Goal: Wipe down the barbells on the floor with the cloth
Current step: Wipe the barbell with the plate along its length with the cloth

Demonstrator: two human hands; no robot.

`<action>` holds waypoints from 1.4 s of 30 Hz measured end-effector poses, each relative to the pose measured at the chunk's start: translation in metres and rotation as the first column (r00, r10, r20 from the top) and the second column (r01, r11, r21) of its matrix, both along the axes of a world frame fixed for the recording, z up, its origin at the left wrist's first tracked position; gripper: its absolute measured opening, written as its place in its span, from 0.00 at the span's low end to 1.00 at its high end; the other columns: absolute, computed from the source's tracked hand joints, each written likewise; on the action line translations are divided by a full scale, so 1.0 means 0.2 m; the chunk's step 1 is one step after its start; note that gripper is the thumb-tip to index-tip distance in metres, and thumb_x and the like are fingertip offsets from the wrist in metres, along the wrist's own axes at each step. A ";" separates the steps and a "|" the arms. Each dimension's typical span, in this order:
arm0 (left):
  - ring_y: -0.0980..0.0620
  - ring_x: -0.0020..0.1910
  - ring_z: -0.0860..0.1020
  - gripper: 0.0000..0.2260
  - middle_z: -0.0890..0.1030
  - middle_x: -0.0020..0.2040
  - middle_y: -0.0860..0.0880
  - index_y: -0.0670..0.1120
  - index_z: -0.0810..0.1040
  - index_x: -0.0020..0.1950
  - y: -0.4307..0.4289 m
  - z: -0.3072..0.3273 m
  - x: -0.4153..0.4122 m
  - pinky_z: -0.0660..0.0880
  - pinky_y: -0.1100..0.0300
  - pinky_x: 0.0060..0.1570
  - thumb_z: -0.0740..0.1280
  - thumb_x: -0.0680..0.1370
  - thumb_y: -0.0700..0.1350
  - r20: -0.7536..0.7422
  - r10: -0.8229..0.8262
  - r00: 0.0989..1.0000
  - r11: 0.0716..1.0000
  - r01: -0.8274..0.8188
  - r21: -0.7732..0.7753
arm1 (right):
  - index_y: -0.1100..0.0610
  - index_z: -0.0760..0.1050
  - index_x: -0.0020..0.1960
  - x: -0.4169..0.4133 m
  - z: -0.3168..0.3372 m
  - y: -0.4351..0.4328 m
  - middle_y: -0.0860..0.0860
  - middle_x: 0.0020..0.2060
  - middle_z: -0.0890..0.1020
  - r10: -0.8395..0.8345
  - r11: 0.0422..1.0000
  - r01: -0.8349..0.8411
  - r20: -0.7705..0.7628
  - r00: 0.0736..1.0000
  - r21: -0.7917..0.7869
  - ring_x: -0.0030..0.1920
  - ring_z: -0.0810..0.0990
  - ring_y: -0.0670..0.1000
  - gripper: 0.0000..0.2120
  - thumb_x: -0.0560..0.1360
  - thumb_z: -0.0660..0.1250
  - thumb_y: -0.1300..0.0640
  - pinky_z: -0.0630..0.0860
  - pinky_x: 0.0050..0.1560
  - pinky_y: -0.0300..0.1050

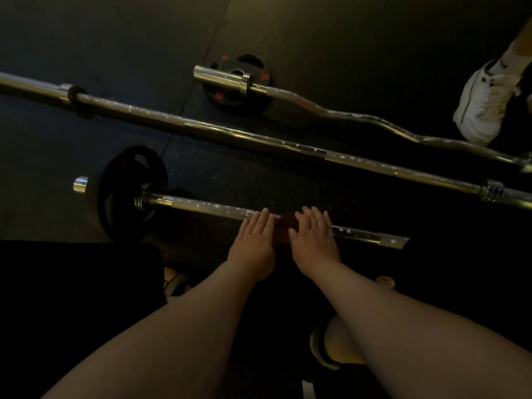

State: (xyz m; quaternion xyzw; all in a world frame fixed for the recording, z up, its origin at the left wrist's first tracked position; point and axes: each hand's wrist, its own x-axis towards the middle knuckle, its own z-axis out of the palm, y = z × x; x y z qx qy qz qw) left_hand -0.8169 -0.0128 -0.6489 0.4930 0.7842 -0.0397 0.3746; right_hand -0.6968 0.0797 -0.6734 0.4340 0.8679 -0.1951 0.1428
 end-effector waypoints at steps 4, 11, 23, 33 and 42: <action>0.52 0.77 0.33 0.34 0.35 0.81 0.49 0.49 0.38 0.81 -0.01 -0.03 0.00 0.35 0.51 0.75 0.57 0.83 0.45 -0.003 -0.027 1.000 0.998 0.027 0.048 | 0.56 0.63 0.76 0.06 -0.02 -0.02 0.52 0.80 0.60 -0.258 0.961 0.263 -0.073 0.964 0.083 0.82 0.48 0.53 0.21 0.85 0.52 0.50 0.39 0.81 0.53; 0.52 0.74 0.29 0.31 0.29 0.76 0.50 0.48 0.33 0.78 -0.03 -0.09 0.05 0.34 0.51 0.76 0.52 0.85 0.50 -0.059 0.046 0.997 0.993 -0.039 0.109 | 0.51 0.57 0.80 -0.10 -0.08 -0.09 0.49 0.77 0.65 -0.002 0.990 0.011 -0.066 0.998 0.138 0.80 0.57 0.53 0.26 0.84 0.56 0.50 0.35 0.77 0.56; 0.52 0.75 0.28 0.31 0.30 0.77 0.50 0.47 0.34 0.79 -0.04 -0.11 0.06 0.32 0.52 0.75 0.52 0.85 0.49 -0.042 0.051 0.998 0.991 -0.045 0.129 | 0.52 0.67 0.76 -0.09 -0.09 -0.08 0.49 0.73 0.71 -0.053 0.978 0.074 -0.110 0.993 0.195 0.77 0.64 0.51 0.21 0.83 0.60 0.54 0.39 0.77 0.51; 0.52 0.74 0.29 0.31 0.34 0.81 0.47 0.47 0.37 0.80 -0.01 -0.09 0.06 0.32 0.52 0.74 0.54 0.84 0.47 -0.021 0.050 0.999 0.991 -0.047 0.127 | 0.57 0.68 0.74 -0.02 -0.05 -0.05 0.53 0.78 0.65 -0.285 0.939 0.302 -0.119 0.951 0.165 0.80 0.56 0.52 0.22 0.81 0.63 0.60 0.35 0.77 0.51; 0.52 0.75 0.30 0.31 0.36 0.82 0.46 0.46 0.38 0.81 -0.01 -0.06 0.03 0.33 0.51 0.75 0.54 0.84 0.45 -0.005 0.030 1.000 0.992 -0.029 0.121 | 0.58 0.64 0.76 0.07 0.00 -0.01 0.53 0.79 0.62 -0.321 0.933 0.331 -0.089 0.943 0.143 0.81 0.53 0.54 0.22 0.82 0.61 0.59 0.43 0.80 0.52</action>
